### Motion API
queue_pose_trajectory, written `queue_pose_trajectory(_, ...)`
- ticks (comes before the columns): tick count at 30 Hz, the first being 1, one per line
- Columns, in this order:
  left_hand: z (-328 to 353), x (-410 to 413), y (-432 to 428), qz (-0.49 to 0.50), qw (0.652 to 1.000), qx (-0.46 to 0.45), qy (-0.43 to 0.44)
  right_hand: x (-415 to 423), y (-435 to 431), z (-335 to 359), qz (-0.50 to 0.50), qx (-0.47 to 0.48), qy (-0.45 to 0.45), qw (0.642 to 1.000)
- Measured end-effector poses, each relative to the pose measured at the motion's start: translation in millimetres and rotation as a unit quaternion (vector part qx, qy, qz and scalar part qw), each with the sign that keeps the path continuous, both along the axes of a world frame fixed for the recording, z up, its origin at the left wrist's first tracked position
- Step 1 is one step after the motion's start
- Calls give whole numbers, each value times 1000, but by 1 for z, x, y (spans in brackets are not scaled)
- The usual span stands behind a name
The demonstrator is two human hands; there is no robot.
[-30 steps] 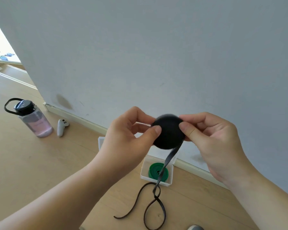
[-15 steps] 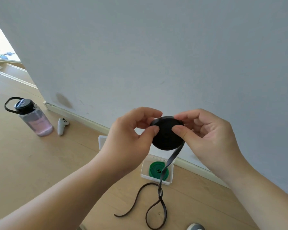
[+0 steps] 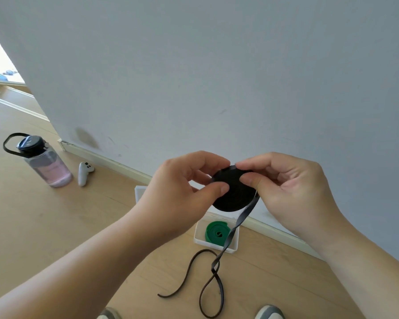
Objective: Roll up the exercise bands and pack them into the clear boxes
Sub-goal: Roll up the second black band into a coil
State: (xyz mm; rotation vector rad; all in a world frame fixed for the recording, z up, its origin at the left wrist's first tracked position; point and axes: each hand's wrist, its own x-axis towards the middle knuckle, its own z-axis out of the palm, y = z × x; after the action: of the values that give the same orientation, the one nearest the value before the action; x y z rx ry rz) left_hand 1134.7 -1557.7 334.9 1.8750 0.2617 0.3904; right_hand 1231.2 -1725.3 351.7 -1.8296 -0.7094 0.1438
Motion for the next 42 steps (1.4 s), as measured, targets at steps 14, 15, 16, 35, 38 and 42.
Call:
queue_pose_trajectory(14,-4,-1,6,17,997,-68,-45,3,0,-1,-17,82,85,993)
queue_pose_trajectory(15,-5,-1,5,10,998,-44,-38,3,-1,-1,-19,68,68,995)
queue_pose_trajectory(16,-5,0,4,12,999,-3,-38,3,-1,-1,-18,47,41,998)
queue_pose_trajectory(35,-2,-1,0,54,994,-59,-75,-1,4,-4,-19,46,-4,999)
queue_pose_trajectory(38,-5,-1,-2,45,996,36,-69,0,4,-6,-6,-2,-99,995)
queue_pose_trajectory(42,-7,-2,-4,21,990,101,-92,-4,5,-4,-2,-7,-142,990)
